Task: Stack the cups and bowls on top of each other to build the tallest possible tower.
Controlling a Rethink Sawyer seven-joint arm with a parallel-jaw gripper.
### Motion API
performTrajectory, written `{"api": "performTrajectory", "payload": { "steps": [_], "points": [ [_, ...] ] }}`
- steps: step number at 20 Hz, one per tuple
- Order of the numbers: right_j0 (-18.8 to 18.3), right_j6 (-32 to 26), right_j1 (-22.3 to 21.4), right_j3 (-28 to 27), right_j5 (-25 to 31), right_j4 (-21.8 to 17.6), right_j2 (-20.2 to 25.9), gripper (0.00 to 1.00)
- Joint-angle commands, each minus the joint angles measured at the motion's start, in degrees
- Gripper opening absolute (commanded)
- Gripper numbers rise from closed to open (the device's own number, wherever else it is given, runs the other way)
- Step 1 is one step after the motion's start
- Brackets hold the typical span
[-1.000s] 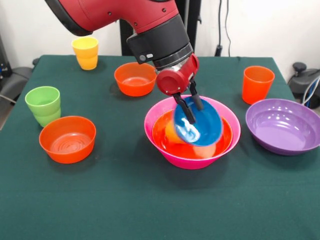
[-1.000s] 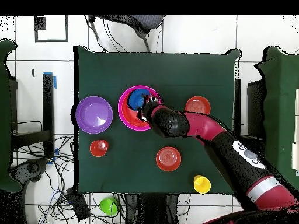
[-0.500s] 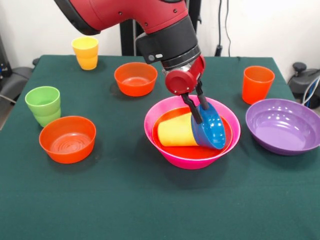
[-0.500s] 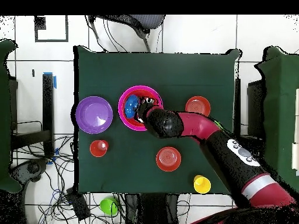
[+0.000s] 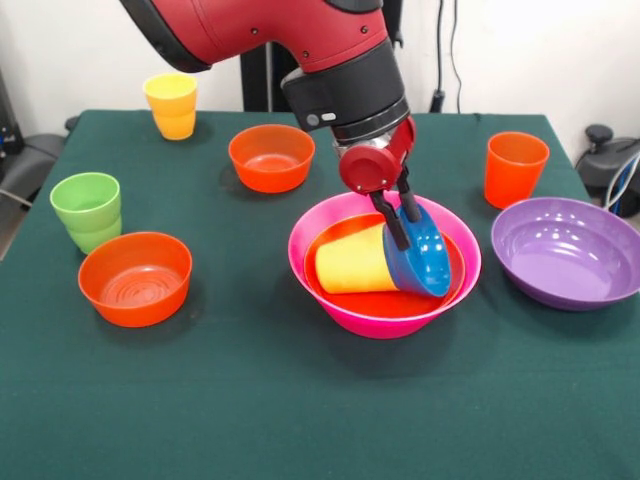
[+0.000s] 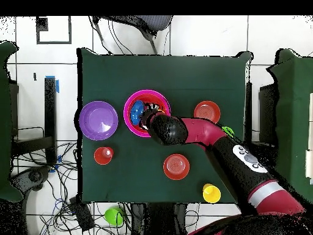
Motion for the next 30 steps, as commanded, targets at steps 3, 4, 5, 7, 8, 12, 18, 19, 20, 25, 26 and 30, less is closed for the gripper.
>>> {"api": "performTrajectory", "payload": {
  "steps": [3,4,5,7,8,12,18,19,20,25,26,30],
  "points": [
    [2.9,9.7,0.6,-2.7,6.3,-0.5,-5.6,1.0],
    [3.2,10.0,0.6,-2.8,6.2,-0.5,-5.9,1.0],
    [3.3,10.2,0.5,-2.8,6.2,-0.4,-6.0,1.0],
    [3.6,10.4,0.1,-2.6,6.0,-0.2,-6.0,1.0],
    [3.7,10.4,-0.1,-2.4,5.8,-0.3,-5.9,1.0],
    [5.5,12.3,-3.1,0.1,2.0,-1.6,-7.0,1.0],
    [14.2,16.6,-5.0,-1.6,-1.7,-3.8,-16.4,1.0],
    [14.7,16.5,-4.7,-1.8,-2.2,-3.8,-17.1,1.0],
    [15.2,16.4,-4.4,-1.9,-2.7,-3.7,-17.8,1.0],
    [16.6,15.4,-2.8,-2.6,-4.7,-2.4,-20.3,1.0],
    [16.9,15.6,-2.4,-2.9,-5.3,-2.1,-21.0,1.0],
    [19.2,16.4,-1.5,-4.1,-7.7,-1.2,-24.6,1.0]
  ]
}}
